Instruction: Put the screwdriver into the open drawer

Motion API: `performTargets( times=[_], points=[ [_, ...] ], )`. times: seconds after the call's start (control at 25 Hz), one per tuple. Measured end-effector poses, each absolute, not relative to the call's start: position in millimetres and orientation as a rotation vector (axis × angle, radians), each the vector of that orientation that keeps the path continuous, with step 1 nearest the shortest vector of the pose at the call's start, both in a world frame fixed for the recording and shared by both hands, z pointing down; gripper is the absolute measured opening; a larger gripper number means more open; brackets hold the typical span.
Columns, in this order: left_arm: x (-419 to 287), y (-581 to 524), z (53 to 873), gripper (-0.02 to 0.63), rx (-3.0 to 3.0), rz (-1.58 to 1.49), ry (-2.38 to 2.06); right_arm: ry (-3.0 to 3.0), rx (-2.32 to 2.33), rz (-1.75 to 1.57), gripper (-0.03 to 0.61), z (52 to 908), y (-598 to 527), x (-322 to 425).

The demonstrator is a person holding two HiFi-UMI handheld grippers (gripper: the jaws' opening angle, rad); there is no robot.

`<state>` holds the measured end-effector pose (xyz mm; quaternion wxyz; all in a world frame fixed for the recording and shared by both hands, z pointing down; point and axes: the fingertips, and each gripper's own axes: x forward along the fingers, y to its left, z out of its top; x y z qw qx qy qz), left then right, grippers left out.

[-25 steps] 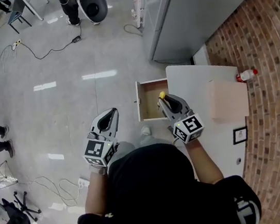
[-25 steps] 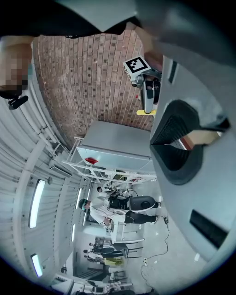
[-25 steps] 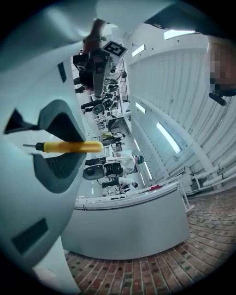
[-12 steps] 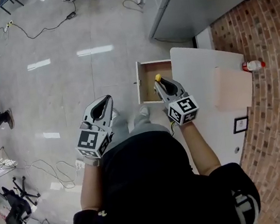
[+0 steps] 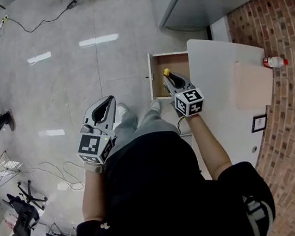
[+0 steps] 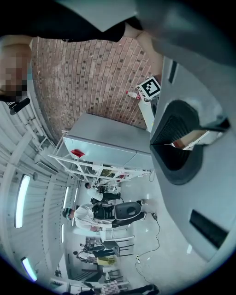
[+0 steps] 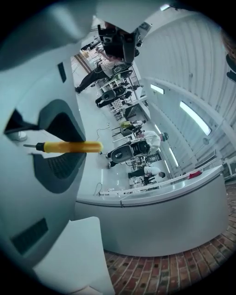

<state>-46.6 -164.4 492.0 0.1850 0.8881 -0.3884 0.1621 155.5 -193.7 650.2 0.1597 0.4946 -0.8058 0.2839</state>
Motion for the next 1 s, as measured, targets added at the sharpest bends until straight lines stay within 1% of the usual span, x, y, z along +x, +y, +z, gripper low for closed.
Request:
performTargets(
  times=[0.56, 1.0],
  points=[
    [-68.8, -170.7, 527.7, 0.005, 2.455, 0.536, -1.089, -2.111, 1.400, 1.009, 0.078, 773.0, -197.6, 152.4],
    [-77.1, -165.4, 560.9, 0.005, 2.380, 0.578, -1.095, -1.961, 1.377, 1.092, 0.078, 866.7, -202.1, 159.3]
  ],
)
